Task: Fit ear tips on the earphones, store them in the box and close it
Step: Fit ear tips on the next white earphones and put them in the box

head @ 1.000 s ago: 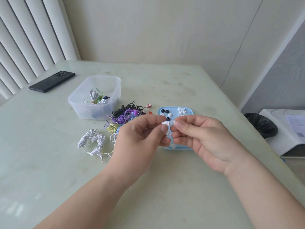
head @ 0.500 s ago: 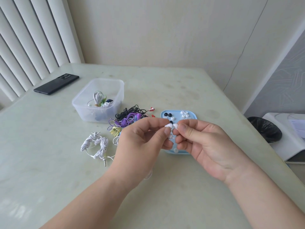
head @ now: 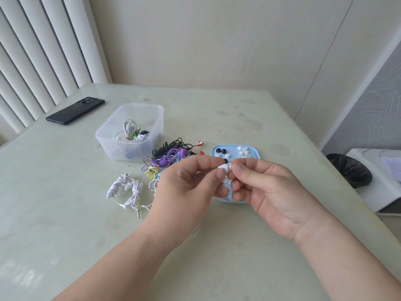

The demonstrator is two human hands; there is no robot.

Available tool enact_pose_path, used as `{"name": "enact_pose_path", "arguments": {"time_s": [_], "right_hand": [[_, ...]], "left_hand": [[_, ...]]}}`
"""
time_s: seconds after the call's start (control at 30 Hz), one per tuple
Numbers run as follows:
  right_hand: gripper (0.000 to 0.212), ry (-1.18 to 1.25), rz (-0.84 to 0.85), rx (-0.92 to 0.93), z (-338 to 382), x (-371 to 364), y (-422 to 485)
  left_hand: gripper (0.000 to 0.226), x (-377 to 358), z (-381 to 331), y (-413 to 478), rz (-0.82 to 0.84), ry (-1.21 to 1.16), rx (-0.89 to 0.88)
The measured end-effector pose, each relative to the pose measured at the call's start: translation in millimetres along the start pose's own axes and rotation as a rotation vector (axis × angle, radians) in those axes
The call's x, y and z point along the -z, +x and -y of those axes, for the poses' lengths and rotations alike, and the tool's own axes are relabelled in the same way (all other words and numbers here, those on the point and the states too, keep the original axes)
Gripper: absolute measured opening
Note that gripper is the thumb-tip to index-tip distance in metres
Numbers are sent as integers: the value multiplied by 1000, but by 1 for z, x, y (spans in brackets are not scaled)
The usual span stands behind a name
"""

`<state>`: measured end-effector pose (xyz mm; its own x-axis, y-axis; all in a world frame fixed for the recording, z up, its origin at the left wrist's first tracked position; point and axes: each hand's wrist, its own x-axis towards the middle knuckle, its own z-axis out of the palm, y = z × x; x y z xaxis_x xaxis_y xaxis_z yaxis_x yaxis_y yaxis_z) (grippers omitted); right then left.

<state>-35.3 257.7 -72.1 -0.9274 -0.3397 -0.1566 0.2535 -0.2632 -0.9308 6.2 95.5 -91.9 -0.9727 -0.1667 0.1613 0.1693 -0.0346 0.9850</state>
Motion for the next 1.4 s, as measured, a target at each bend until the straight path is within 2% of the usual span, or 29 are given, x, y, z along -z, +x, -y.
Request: {"name": "enact_pose_path", "arguments": {"time_s": [0.33, 0.77, 0.93, 1.03, 1.13, 1.4], "right_hand": [[19, -41, -1, 50, -9, -1, 3], [12, -94, -63, 169, -14, 0, 4], [9, -338, -135, 266, -3, 10, 4], [6, -695, -185, 270, 1, 17, 5], [8, -974, -126, 220, -4, 16, 2], [14, -1166, -98, 220, -10, 16, 3]], "left_hand": [[9, -2, 2, 0, -16, 4, -19], [8, -2, 1, 0, -41, -17, 15], [9, 1, 3, 3, -20, -80, 75], [11, 4, 0, 4, -28, -149, 116], [15, 4, 0, 4, -8, -149, 131], [17, 4, 2, 4, -6, -131, 132]]}}
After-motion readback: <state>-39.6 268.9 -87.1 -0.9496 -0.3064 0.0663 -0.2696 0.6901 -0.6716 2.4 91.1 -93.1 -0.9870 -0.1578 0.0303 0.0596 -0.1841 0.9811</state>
